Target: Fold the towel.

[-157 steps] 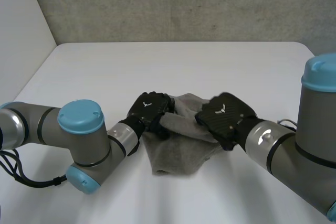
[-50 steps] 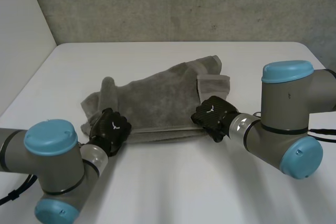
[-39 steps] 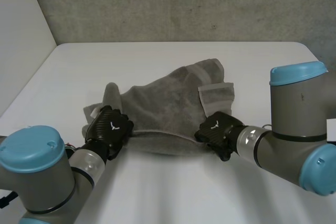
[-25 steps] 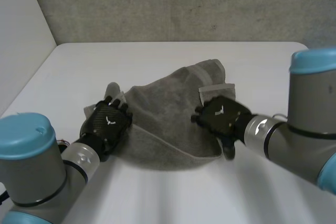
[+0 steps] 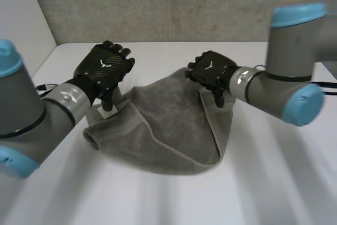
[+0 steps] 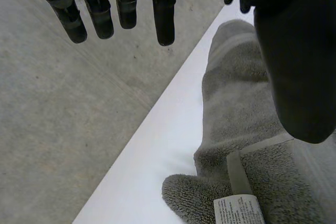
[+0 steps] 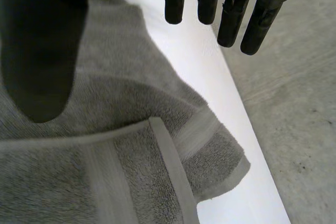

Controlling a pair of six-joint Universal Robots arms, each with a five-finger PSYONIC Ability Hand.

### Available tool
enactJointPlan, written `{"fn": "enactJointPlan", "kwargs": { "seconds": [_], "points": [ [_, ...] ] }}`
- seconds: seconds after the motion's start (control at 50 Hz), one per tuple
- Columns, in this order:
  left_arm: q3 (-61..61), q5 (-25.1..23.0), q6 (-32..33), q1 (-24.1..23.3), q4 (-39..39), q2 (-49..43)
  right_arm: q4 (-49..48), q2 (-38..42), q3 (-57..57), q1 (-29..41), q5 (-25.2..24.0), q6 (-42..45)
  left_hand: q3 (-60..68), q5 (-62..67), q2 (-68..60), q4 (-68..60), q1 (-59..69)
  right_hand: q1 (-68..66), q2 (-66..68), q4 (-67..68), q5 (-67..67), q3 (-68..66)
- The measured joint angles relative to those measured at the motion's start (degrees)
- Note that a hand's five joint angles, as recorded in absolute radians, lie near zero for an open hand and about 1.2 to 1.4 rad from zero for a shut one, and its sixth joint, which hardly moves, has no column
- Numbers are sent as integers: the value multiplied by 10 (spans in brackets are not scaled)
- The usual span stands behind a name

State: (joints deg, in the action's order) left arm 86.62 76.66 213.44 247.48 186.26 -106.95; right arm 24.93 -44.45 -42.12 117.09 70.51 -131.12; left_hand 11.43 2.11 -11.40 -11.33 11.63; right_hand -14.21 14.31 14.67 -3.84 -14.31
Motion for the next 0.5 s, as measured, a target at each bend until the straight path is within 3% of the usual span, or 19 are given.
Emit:
{"fn": "enactJointPlan", "kwargs": {
  "seconds": [0.2,0.38,0.5],
  "points": [
    [-140,-22,4,0,-49,-168,8,172,166,9,43,90,1,0,-1,-1,0,-23,21,17,-33,-20],
    [-233,-31,7,-1,-121,-265,8,236,231,9,55,107,17,10,-18,-18,15,-95,99,101,-115,-101],
    [-251,-32,9,-1,-153,-284,7,252,246,7,57,107,75,66,-76,-76,73,-154,150,149,-161,-151]
  ]
}}
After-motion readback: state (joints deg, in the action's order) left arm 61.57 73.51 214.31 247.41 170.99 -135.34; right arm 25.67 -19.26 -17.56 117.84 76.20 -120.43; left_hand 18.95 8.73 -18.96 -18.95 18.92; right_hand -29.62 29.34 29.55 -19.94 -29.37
